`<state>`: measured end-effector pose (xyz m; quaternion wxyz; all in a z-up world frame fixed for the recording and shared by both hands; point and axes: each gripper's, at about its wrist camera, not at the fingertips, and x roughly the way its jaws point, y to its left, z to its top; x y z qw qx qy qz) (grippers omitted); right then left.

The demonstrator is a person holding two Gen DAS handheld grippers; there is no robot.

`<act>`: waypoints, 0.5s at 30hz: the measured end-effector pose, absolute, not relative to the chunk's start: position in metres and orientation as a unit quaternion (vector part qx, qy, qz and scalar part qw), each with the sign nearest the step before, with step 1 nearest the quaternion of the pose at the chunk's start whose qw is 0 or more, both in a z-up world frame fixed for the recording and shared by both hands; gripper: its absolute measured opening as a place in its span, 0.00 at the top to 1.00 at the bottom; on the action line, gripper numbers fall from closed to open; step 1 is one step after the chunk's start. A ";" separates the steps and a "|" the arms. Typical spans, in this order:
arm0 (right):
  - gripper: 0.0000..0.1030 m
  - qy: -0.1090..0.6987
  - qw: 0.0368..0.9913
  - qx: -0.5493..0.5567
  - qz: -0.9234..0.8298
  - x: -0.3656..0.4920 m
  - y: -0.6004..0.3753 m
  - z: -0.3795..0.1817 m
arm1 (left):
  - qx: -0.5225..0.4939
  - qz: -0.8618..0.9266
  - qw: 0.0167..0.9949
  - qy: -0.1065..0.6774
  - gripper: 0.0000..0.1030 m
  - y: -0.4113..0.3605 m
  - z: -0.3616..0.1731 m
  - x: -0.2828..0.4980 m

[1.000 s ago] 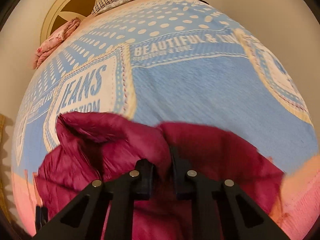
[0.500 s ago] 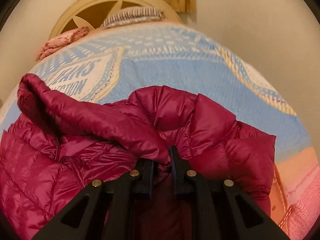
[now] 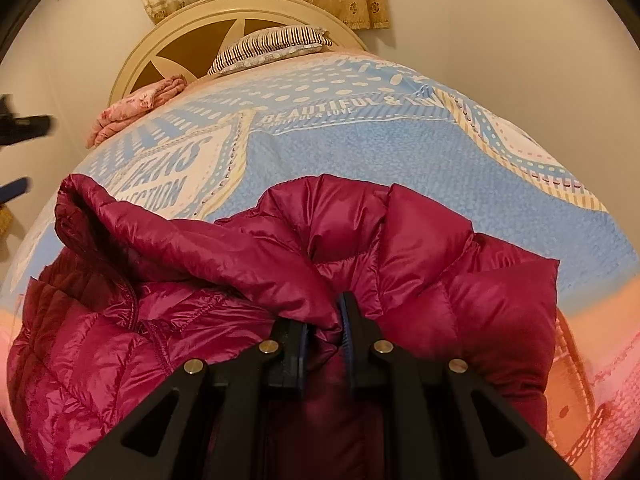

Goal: Fold large clothes

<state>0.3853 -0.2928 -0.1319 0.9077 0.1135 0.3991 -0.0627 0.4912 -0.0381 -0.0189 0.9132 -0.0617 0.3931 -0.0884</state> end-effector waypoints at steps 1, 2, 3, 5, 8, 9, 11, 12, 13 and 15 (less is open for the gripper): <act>0.86 0.399 0.908 0.116 -0.062 0.385 -0.293 -0.132 | -0.046 -0.079 0.908 0.410 0.00 -0.044 -0.026 0.497; 0.86 0.398 0.908 0.118 -0.060 0.385 -0.293 -0.133 | -0.030 -0.065 0.902 0.425 0.02 -0.049 -0.034 0.502; 0.86 0.398 0.908 0.118 -0.060 0.385 -0.293 -0.133 | -0.020 -0.057 0.897 0.438 0.10 -0.050 -0.040 0.502; 0.86 0.398 0.908 0.118 -0.059 0.385 -0.293 -0.133 | -0.013 -0.056 0.887 0.459 0.22 -0.048 -0.050 0.496; 0.86 0.398 0.907 0.121 -0.058 0.385 -0.294 -0.134 | 0.013 -0.046 0.883 0.466 0.26 -0.043 -0.057 0.473; 0.86 0.398 0.907 0.122 -0.058 0.385 -0.294 -0.134 | 0.029 -0.038 0.883 0.467 0.26 -0.040 -0.063 0.459; 0.86 0.398 0.907 0.122 -0.058 0.385 -0.294 -0.134 | 0.038 -0.029 0.881 0.472 0.26 -0.034 -0.072 0.443; 0.86 0.398 0.907 0.121 -0.058 0.385 -0.294 -0.134 | 0.038 -0.019 0.878 0.476 0.26 -0.030 -0.081 0.433; 0.86 0.398 0.907 0.121 -0.058 0.385 -0.294 -0.134 | 0.034 -0.010 0.875 0.483 0.26 -0.026 -0.089 0.431; 0.86 0.399 0.907 0.120 -0.059 0.385 -0.293 -0.133 | 0.016 0.001 0.864 0.503 0.26 -0.020 -0.109 0.429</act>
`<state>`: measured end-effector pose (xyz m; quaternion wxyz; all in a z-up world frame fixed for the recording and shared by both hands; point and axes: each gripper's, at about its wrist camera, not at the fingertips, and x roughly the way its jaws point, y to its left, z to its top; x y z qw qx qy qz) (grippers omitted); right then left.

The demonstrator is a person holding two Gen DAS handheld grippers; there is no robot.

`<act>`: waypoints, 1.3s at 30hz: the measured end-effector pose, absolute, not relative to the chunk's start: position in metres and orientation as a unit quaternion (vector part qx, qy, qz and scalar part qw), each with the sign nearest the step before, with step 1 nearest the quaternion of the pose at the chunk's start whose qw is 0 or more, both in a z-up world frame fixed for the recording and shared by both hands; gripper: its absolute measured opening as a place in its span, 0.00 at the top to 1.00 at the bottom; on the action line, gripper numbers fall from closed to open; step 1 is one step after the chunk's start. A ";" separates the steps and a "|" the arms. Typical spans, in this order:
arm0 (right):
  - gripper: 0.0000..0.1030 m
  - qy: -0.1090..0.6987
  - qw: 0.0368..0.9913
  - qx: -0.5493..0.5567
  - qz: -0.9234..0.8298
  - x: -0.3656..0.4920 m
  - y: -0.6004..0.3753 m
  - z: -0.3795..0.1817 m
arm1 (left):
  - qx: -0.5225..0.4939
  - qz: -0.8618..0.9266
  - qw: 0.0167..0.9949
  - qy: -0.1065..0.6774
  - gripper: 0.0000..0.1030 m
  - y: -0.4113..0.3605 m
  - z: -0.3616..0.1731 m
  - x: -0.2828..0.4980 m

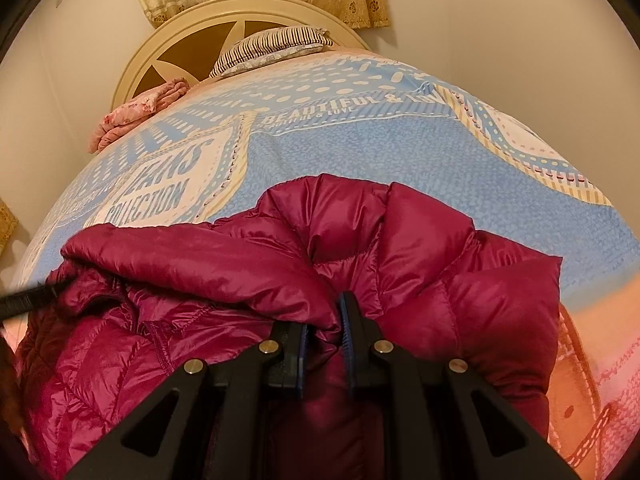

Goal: Fold large clothes

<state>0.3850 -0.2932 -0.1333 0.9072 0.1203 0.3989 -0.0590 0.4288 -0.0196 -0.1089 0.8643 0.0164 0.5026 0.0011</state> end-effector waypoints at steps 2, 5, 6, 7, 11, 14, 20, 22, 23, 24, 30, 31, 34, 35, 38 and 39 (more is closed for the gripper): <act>0.86 0.401 0.907 0.114 -0.062 0.385 -0.293 -0.133 | -0.004 0.002 0.870 0.494 0.24 -0.015 -0.117 0.431; 0.85 0.405 0.907 0.094 -0.071 0.387 -0.289 -0.134 | -0.008 -0.003 0.880 0.476 0.25 -0.014 -0.117 0.423; 0.85 0.405 0.907 0.089 -0.073 0.387 -0.287 -0.134 | -0.002 -0.010 0.880 0.475 0.25 -0.015 -0.115 0.419; 0.85 0.406 0.907 0.088 -0.074 0.387 -0.286 -0.133 | -0.005 -0.018 0.880 0.475 0.26 -0.015 -0.110 0.415; 0.85 0.404 0.907 0.093 -0.071 0.387 -0.287 -0.133 | -0.086 -0.079 0.900 0.420 0.26 0.002 -0.060 0.399; 0.85 0.404 0.908 0.092 -0.071 0.387 -0.285 -0.133 | -0.076 -0.089 0.920 0.374 0.24 -0.009 -0.023 0.410; 0.85 0.404 0.908 0.090 -0.072 0.388 -0.283 -0.132 | -0.016 -0.057 0.913 0.405 0.20 -0.055 -0.041 0.469; 0.85 0.404 0.908 0.089 -0.072 0.388 -0.283 -0.132 | -0.020 -0.042 0.894 0.446 0.21 -0.051 -0.069 0.471; 0.85 0.404 0.908 0.089 -0.072 0.388 -0.283 -0.133 | -0.020 -0.037 0.889 0.456 0.21 -0.048 -0.084 0.466; 0.85 0.403 0.908 0.091 -0.071 0.388 -0.284 -0.133 | -0.009 -0.027 0.886 0.462 0.21 -0.047 -0.099 0.459; 0.83 0.406 0.908 0.069 -0.077 0.390 -0.277 -0.132 | 0.003 -0.009 0.894 0.449 0.09 -0.044 -0.130 0.439; 0.83 0.407 0.908 0.064 -0.080 0.390 -0.276 -0.132 | 0.004 -0.007 0.894 0.448 0.08 -0.044 -0.130 0.439; 0.83 0.408 0.907 0.061 -0.082 0.390 -0.276 -0.132 | -0.003 -0.011 0.896 0.443 0.08 -0.041 -0.132 0.439; 0.83 0.408 0.907 0.064 -0.080 0.390 -0.278 -0.131 | -0.004 -0.011 0.897 0.442 0.08 -0.040 -0.131 0.438; 0.82 0.390 0.912 0.119 -0.053 0.380 -0.293 -0.116 | -0.002 -0.011 0.898 0.441 0.07 -0.042 -0.130 0.440; 0.80 0.370 0.917 0.140 -0.049 0.371 -0.299 -0.106 | -0.002 -0.011 0.898 0.440 0.07 -0.042 -0.130 0.438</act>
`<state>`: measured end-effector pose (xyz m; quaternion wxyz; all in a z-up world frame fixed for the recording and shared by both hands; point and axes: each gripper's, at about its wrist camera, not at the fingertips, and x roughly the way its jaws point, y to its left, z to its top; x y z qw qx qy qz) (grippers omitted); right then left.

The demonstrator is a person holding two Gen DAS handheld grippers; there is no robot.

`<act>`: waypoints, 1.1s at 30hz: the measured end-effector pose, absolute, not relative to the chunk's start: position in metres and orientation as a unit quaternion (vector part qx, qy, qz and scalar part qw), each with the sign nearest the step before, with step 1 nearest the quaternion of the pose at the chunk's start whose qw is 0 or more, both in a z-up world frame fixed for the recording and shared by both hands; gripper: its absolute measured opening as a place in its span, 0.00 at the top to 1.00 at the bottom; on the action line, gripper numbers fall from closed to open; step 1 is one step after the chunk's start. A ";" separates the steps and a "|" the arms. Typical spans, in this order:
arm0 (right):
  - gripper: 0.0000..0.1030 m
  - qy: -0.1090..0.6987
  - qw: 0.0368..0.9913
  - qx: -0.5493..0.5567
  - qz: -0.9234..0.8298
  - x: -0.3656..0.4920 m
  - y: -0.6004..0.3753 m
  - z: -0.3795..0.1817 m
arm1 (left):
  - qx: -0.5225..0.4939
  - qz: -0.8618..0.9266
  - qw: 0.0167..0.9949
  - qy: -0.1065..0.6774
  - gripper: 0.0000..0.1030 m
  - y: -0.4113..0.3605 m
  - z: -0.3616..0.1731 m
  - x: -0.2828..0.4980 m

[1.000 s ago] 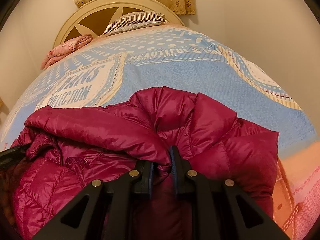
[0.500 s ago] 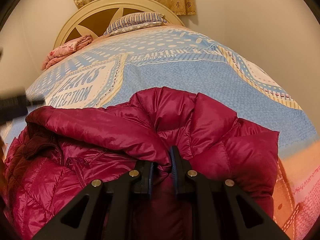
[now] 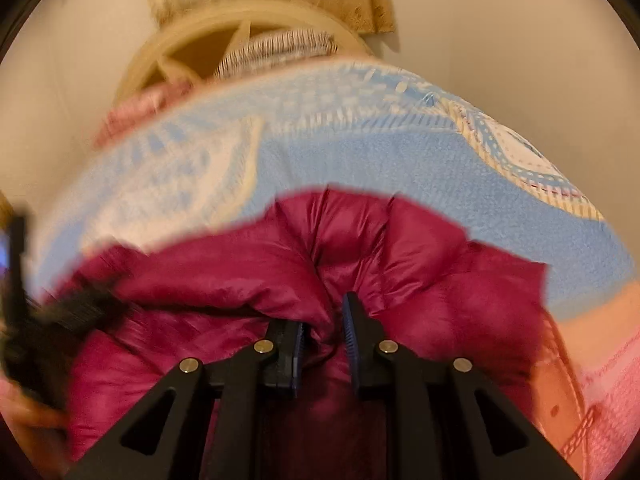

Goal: Fold large clothes

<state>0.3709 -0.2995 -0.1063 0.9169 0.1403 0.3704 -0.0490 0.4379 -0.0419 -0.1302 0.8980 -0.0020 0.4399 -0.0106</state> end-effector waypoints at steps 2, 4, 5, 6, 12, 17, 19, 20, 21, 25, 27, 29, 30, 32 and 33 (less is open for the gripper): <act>0.47 0.314 0.932 0.172 -0.046 0.347 -0.308 -0.077 | -0.001 -0.011 0.899 0.439 0.06 -0.043 -0.130 0.438; 0.31 0.283 0.946 0.152 -0.042 0.338 -0.296 -0.054 | 0.001 -0.010 0.899 0.438 0.06 -0.043 -0.130 0.438; 0.31 0.275 0.952 0.130 -0.029 0.338 -0.284 -0.043 | 0.003 -0.009 0.899 0.438 0.06 -0.044 -0.130 0.438; 0.31 0.268 0.956 0.113 -0.023 0.338 -0.274 -0.035 | 0.004 -0.008 0.899 0.438 0.06 -0.044 -0.130 0.438; 0.31 0.283 0.958 0.042 -0.028 0.334 -0.247 -0.010 | 0.002 -0.010 0.899 0.438 0.06 -0.043 -0.131 0.438; 0.62 0.276 0.960 0.029 -0.027 0.355 -0.249 0.003 | 0.001 -0.009 0.899 0.437 0.06 -0.042 -0.130 0.438; 0.79 0.334 0.941 0.050 -0.018 0.393 -0.250 -0.015 | 0.000 -0.010 0.899 0.437 0.06 -0.042 -0.130 0.438; 0.85 0.357 0.932 0.064 -0.016 0.408 -0.252 -0.030 | -0.002 -0.011 0.899 0.437 0.06 -0.042 -0.130 0.438; 0.86 0.371 0.926 0.069 -0.018 0.415 -0.253 -0.042 | -0.003 -0.011 0.899 0.437 0.06 -0.042 -0.130 0.438; 0.86 0.429 0.900 0.067 -0.036 0.433 -0.260 -0.107 | -0.006 -0.012 0.900 0.436 0.05 -0.042 -0.130 0.438; 0.88 0.432 0.900 0.053 -0.030 0.431 -0.259 -0.127 | -0.006 -0.013 0.900 0.435 0.05 -0.042 -0.130 0.438; 0.88 0.425 0.904 0.023 -0.043 0.429 -0.250 -0.128 | -0.003 -0.011 0.900 0.436 0.05 -0.043 -0.130 0.439; 0.88 0.425 0.904 -0.001 -0.052 0.430 -0.243 -0.129 | -0.003 -0.011 0.900 0.435 0.05 -0.044 -0.130 0.438; 0.87 0.422 0.903 -0.048 -0.067 0.430 -0.229 -0.133 | -0.001 -0.010 0.900 0.436 0.05 -0.045 -0.130 0.439; 0.87 0.421 0.902 -0.060 -0.071 0.432 -0.227 -0.134 | 0.000 -0.009 0.900 0.436 0.05 -0.045 -0.130 0.438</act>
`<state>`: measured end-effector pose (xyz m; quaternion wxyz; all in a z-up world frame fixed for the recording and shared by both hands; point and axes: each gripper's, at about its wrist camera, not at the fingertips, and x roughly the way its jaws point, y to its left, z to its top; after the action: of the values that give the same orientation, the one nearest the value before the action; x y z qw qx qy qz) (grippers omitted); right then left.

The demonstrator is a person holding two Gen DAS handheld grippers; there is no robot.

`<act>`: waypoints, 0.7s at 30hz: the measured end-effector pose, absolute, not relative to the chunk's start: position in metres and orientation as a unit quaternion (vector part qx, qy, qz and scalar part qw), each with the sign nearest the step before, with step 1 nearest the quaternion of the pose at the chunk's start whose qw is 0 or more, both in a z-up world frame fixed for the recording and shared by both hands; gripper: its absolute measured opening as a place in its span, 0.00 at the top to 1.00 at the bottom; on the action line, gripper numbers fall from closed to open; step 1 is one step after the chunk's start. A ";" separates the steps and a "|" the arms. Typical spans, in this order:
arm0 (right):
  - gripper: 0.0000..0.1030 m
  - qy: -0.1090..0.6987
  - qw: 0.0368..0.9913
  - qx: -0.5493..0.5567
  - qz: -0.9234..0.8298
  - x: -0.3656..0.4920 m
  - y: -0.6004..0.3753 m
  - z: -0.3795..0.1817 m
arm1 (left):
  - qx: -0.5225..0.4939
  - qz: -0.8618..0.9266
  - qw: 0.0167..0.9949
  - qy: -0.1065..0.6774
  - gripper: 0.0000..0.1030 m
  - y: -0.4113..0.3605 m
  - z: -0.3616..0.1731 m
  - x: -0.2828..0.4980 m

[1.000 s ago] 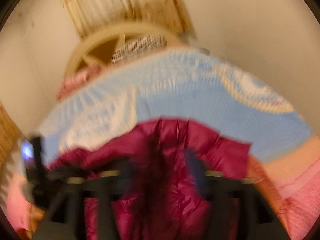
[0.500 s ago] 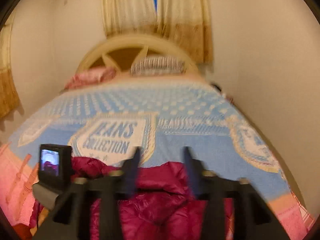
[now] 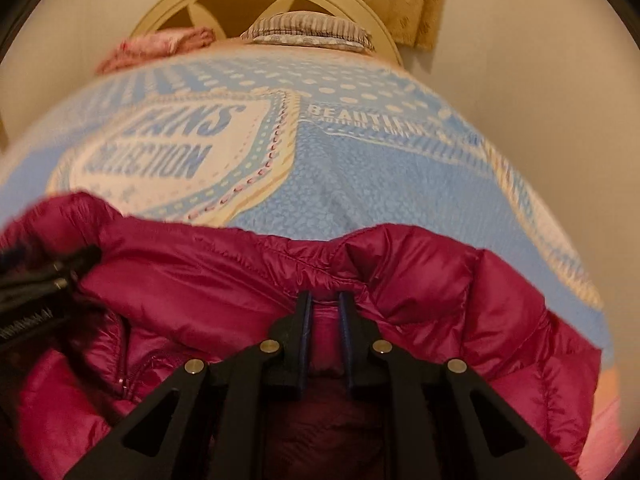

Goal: Fold large clothes
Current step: 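Fold the hem toward the collar with both tools and release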

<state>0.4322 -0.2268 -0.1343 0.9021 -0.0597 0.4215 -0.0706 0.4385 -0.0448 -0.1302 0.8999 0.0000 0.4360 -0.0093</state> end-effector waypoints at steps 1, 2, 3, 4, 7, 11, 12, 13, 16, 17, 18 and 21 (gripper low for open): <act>0.87 0.421 0.901 -0.067 -0.074 0.434 -0.227 -0.135 | 0.002 -0.009 0.900 0.436 0.05 -0.045 -0.130 0.438; 0.87 0.421 0.901 -0.071 -0.076 0.434 -0.228 -0.136 | 0.002 -0.008 0.900 0.436 0.05 -0.045 -0.130 0.439; 0.87 0.419 0.902 -0.073 -0.077 0.434 -0.228 -0.134 | 0.002 -0.008 0.900 0.436 0.05 -0.045 -0.130 0.439; 0.87 0.418 0.902 -0.074 -0.077 0.433 -0.229 -0.133 | 0.002 -0.008 0.900 0.437 0.05 -0.045 -0.130 0.439; 0.87 0.415 0.902 -0.083 -0.083 0.431 -0.223 -0.131 | -0.004 -0.013 0.900 0.436 0.05 -0.044 -0.130 0.438; 0.86 0.379 0.921 -0.063 -0.061 0.403 -0.225 -0.101 | -0.041 -0.042 0.899 0.435 0.06 -0.032 -0.119 0.429; 0.86 0.365 0.927 -0.058 -0.060 0.394 -0.226 -0.089 | -0.052 -0.052 0.900 0.429 0.06 -0.027 -0.111 0.421; 0.86 0.349 0.934 -0.053 -0.060 0.380 -0.228 -0.072 | -0.064 -0.054 0.904 0.419 0.06 -0.021 -0.102 0.410; 0.69 0.321 0.945 -0.039 -0.052 0.345 -0.234 -0.034 | -0.089 -0.066 0.915 0.388 0.06 -0.004 -0.077 0.369; 0.59 0.313 0.948 -0.033 -0.055 0.331 -0.238 -0.023 | -0.090 -0.071 0.917 0.383 0.06 -0.001 -0.072 0.356; 0.35 0.302 0.951 -0.021 -0.058 0.315 -0.242 -0.012 | -0.088 -0.072 0.919 0.378 0.06 0.004 -0.065 0.336; 0.24 0.279 0.959 -0.016 -0.053 0.271 -0.241 0.012 | -0.090 -0.092 0.922 0.365 0.06 0.020 -0.054 0.286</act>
<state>0.2708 -0.2413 0.0123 0.9587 -0.0161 0.2790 -0.0530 0.2863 0.0196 -0.0542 0.9221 -0.0898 0.3648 -0.0924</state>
